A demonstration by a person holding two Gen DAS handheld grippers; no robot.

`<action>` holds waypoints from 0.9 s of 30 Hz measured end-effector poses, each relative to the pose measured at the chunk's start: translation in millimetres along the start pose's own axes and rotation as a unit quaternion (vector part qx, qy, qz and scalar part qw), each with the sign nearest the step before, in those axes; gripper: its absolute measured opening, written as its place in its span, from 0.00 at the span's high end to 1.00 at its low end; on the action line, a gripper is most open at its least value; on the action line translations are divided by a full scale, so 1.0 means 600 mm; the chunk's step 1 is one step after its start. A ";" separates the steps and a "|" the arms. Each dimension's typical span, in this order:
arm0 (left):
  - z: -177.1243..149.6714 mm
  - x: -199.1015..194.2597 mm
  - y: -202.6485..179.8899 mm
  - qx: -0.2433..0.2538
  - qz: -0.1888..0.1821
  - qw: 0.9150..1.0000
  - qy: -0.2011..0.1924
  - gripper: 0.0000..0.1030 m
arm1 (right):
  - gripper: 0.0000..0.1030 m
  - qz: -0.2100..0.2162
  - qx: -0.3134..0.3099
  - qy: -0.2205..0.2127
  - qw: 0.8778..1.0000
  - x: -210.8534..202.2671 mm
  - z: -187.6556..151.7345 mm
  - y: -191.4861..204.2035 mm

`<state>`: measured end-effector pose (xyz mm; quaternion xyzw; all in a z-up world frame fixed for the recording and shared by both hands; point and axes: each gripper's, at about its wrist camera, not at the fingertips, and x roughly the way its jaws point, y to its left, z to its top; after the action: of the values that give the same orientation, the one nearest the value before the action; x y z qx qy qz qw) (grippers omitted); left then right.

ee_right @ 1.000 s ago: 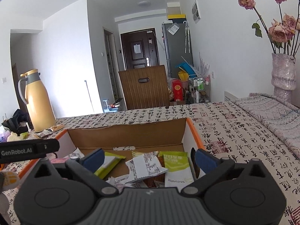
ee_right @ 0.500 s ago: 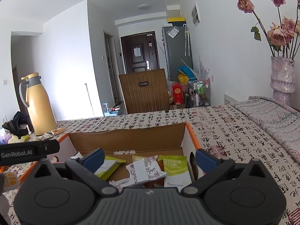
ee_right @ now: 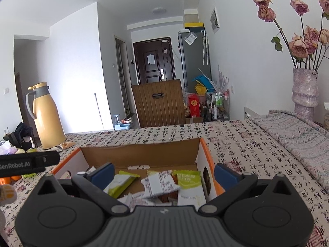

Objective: Organize snacks
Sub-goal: 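Withdraw both open tools from the box toward the remaining packets, then lower the right tool onto a pink snack packet and close it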

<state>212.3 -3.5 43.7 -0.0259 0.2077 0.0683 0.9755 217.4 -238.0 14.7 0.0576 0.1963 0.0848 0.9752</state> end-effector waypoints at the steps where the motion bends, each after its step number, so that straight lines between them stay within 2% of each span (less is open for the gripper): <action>1: -0.004 -0.005 0.001 0.002 -0.001 1.000 0.001 0.00 | 0.00 0.000 0.000 0.002 1.000 -0.004 -0.003 -0.001; 19: -0.098 -0.080 0.026 0.033 -0.014 0.998 0.043 0.00 | 0.00 0.001 -0.021 0.059 0.998 -0.091 -0.089 0.008; 27: -0.144 -0.083 0.044 0.040 -0.012 0.996 0.072 0.00 | 0.00 0.000 -0.028 0.092 0.995 -0.106 -0.125 0.003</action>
<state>128.7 9.4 -15.0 0.0057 0.2801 0.0460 0.9589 129.9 -242.0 -30.2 0.0218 0.2829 0.0957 0.9541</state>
